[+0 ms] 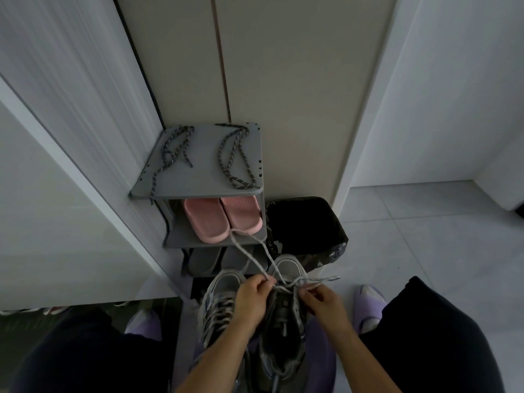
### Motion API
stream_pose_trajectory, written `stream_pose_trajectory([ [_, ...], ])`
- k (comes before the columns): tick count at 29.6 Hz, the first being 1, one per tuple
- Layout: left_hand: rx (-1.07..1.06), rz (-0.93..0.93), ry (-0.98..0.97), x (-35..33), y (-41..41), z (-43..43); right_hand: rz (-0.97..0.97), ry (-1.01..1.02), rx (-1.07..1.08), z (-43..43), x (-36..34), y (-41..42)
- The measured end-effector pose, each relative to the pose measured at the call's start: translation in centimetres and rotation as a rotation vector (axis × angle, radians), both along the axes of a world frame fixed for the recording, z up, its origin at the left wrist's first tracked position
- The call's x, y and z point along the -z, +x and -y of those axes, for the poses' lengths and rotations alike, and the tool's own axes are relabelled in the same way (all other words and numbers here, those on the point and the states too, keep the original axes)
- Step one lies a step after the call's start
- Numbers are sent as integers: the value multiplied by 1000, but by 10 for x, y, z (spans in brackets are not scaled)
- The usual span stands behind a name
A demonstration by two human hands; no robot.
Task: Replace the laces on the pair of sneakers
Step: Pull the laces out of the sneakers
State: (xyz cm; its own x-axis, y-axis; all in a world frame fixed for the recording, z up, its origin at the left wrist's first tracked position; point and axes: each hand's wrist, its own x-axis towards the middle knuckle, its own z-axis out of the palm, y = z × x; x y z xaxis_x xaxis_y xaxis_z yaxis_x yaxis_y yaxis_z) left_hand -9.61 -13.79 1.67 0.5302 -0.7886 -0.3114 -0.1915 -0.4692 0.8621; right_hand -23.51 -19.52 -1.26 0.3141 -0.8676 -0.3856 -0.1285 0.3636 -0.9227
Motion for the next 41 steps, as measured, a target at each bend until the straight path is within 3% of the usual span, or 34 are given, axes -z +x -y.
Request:
stream_pose_trajectory([
  [2, -90, -6, -43, -2, -2, 0, 0, -3, 10, 1, 2, -1],
  [5, -423, -396, -319, -45, 19, 11, 35, 29, 22, -1, 6, 1],
  [7, -509, -489, -519, -72, 39, 17, 13, 23, 51, -3, 4, 2],
  [10, -361, -250, -392, -79, 45, 19, -25, -71, 58, -6, 4, 4],
  [13, -144, -112, -102, -33, 10, 5, -71, -134, 89, -7, 3, 9],
  [15, -41, -46, -16, -5, -16, -7, -12, -132, 211, -5, -4, 8],
  [16, -33, 4, -30, 4, -24, -10, 7, -189, 275, 1, -2, 4],
  [20, -109, 85, -87, 2, -32, -15, 189, 13, 436, 18, -19, -12],
  [25, -112, 42, -112, -5, -36, -18, -42, -2, 12, 2, -5, 0],
  [29, -53, 26, -111, -6, -39, -19, -212, -138, 14, -2, 0, 3],
  [33, 41, 116, -44, -4, -39, -21, 124, 99, 250, 0, -23, 0],
  [35, 18, 164, -30, -4, -37, -22, 196, 160, 318, 7, -29, -6],
  [41, -34, 246, -74, -7, -40, -29, -121, -129, -40, -9, -19, 0],
])
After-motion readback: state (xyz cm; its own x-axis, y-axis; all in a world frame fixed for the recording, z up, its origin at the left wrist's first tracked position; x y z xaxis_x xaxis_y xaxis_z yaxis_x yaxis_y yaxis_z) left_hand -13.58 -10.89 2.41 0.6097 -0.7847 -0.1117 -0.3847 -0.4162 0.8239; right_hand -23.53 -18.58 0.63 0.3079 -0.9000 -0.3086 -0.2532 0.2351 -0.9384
